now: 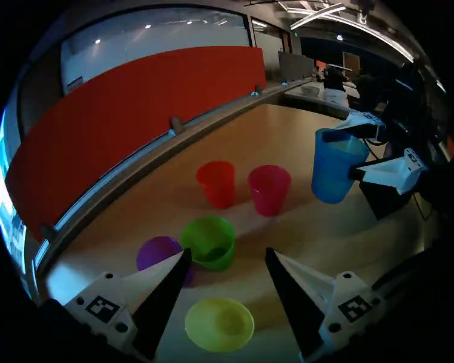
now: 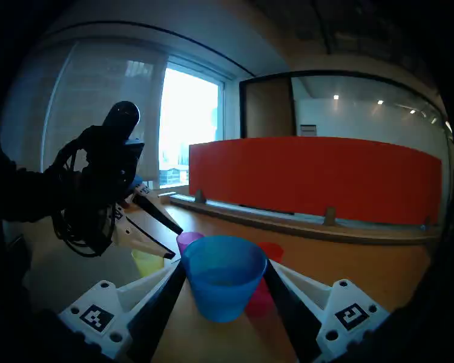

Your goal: Pour water

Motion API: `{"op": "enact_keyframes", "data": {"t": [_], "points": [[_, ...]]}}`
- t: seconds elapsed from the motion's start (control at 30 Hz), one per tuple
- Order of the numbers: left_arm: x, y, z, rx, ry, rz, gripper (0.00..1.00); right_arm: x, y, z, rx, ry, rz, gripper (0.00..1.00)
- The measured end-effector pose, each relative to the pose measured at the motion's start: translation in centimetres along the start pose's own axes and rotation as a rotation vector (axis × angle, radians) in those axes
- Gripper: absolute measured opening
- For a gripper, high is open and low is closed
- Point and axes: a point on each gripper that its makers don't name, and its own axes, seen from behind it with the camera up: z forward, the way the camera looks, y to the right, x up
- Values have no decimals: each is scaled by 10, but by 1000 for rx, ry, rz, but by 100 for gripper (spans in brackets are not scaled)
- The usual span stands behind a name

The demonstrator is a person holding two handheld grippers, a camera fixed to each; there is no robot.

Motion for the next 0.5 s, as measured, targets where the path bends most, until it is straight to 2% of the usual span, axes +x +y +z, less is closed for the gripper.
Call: {"op": "enact_keyframes", "data": {"t": [0.3,0.5], "points": [[-9,2,13,-37,-83,-35,90,1,10,-2,-8,8,-3,91],[-18,3,18,-46,-143,-34,90,1,12,-4,-8,13,-14,92]]}}
